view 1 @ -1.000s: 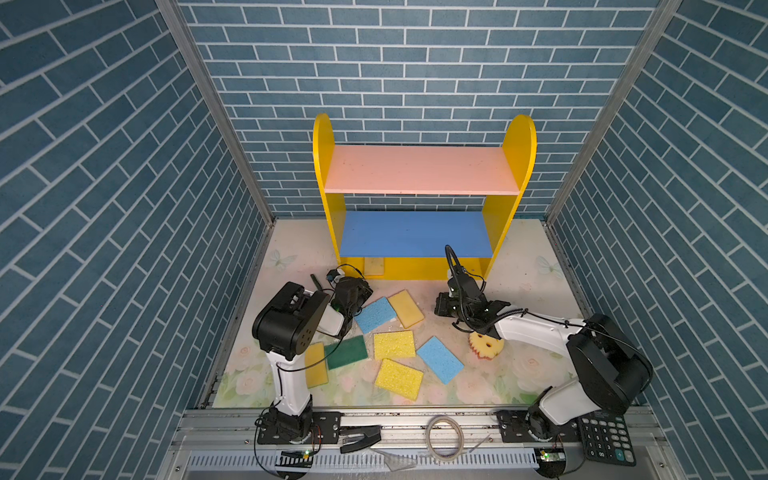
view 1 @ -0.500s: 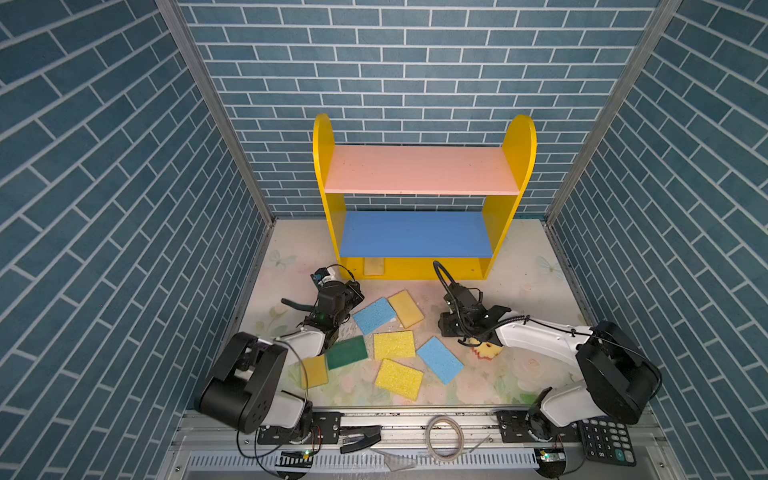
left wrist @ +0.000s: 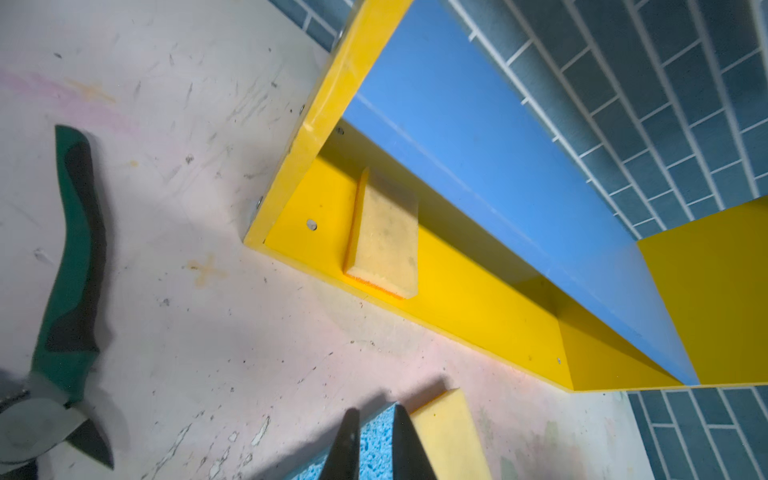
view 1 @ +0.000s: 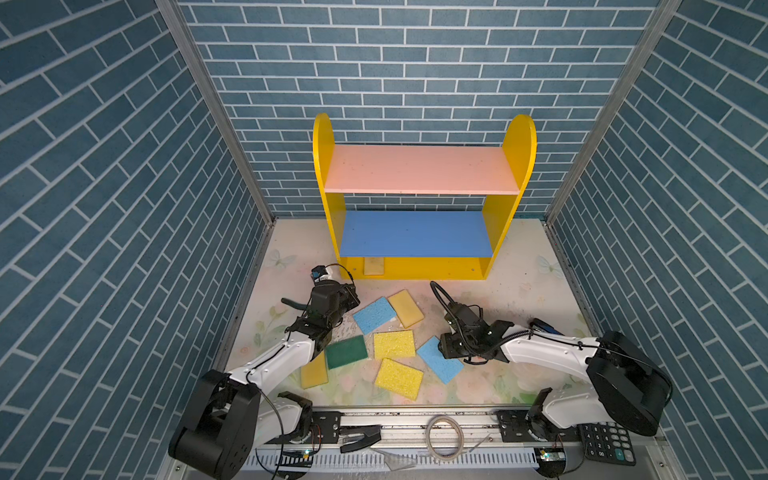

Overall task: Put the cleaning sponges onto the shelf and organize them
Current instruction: 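Withdraw the left gripper while the right gripper moves over the blue sponges, then lower the right gripper and close it on a blue sponge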

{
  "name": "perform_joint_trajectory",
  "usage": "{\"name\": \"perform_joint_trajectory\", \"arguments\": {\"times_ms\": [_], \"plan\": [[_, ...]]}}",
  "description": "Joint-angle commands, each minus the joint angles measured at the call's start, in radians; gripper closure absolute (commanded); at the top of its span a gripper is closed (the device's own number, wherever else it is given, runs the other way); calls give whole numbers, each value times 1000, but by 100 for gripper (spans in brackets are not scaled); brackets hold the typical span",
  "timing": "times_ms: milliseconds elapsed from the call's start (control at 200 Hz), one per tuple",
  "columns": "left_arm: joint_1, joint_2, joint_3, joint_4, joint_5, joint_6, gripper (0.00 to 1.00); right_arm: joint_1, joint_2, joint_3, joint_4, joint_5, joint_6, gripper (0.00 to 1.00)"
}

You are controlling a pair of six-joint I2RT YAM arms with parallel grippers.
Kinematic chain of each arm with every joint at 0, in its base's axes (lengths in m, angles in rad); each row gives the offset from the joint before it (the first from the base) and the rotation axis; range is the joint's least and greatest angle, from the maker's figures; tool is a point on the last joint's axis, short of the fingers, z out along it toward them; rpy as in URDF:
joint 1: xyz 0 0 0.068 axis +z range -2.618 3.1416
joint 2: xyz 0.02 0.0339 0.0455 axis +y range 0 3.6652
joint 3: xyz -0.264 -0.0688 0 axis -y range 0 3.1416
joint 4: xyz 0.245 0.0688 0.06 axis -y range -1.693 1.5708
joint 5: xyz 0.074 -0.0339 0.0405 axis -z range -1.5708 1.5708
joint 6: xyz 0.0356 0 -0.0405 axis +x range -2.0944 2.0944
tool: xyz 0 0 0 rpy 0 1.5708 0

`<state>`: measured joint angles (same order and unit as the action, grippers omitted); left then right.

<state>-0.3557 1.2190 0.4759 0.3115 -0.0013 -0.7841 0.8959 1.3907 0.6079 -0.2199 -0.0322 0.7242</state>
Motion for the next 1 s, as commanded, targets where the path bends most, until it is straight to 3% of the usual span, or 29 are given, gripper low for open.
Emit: {"name": "perform_joint_trajectory", "arguments": {"times_ms": [0,35,110,315,470,700,830,995], "plan": [[3,48,-3,21,33,9,84,14,3,-27,-13,-1,40,62],[3,59,-8,39,39,5,84,14,11,-21,-10,3,39,69],[-5,77,-9,47,39,8,84,14,31,-2,3,14,37,100],[-98,134,67,-28,1,83,84,11,52,103,-49,46,-11,100],[-127,178,82,4,1,82,84,-5,-40,133,-154,155,-40,100],[-142,201,97,4,8,85,83,-97,-169,154,-142,253,-55,100],[-145,188,97,-6,13,78,82,-168,-131,203,-65,261,-37,100],[-144,122,58,-44,-30,76,81,-178,9,330,-18,239,-61,100]]}}
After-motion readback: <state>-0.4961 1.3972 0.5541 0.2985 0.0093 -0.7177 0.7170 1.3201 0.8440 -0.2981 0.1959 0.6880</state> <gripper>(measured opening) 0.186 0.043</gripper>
